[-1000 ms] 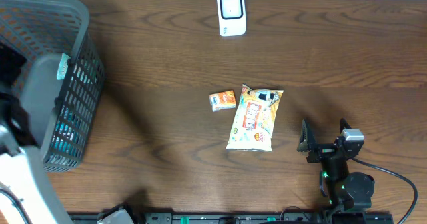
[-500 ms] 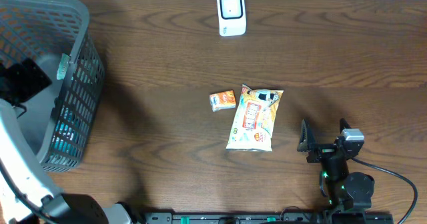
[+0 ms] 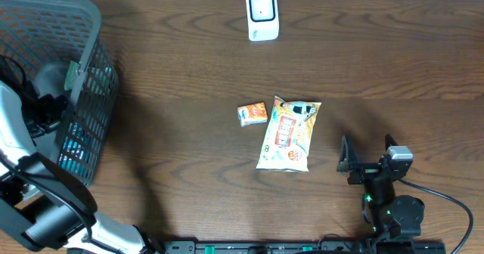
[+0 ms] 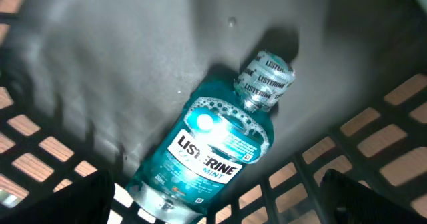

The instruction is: Scan the item barcode

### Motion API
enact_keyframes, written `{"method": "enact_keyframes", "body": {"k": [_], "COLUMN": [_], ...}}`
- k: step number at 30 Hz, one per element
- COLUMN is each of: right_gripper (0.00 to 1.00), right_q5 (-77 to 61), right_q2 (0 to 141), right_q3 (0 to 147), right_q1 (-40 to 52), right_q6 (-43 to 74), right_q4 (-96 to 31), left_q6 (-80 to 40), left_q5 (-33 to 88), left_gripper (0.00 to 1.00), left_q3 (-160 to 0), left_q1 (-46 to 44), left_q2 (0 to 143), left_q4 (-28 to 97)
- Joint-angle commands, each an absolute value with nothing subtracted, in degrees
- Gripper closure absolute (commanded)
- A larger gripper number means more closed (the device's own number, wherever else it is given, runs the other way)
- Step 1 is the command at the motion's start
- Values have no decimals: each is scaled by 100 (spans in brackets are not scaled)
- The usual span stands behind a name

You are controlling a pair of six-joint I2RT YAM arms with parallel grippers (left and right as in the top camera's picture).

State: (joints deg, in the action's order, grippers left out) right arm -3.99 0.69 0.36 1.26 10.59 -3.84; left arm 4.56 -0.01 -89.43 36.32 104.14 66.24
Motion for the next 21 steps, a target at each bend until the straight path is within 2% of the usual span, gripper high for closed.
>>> {"method": "enact_keyframes", "body": {"k": [1,21], "right_gripper": [1,1], "right_q5": [-353,-353], "right_q2": [32,32], "right_q3": [32,32], "right_q1": [150,150], "right_q6": [1000,1000], "right_q4": [-408,-408], "left_q6": [582,631], "left_q5": [-69,-67], "left_gripper": [2,2], "left_q3": [-8816,-7096], "left_q1": [3662,3662], "left_q2": [10490,10508], "left_q4": [6654,4901]}}
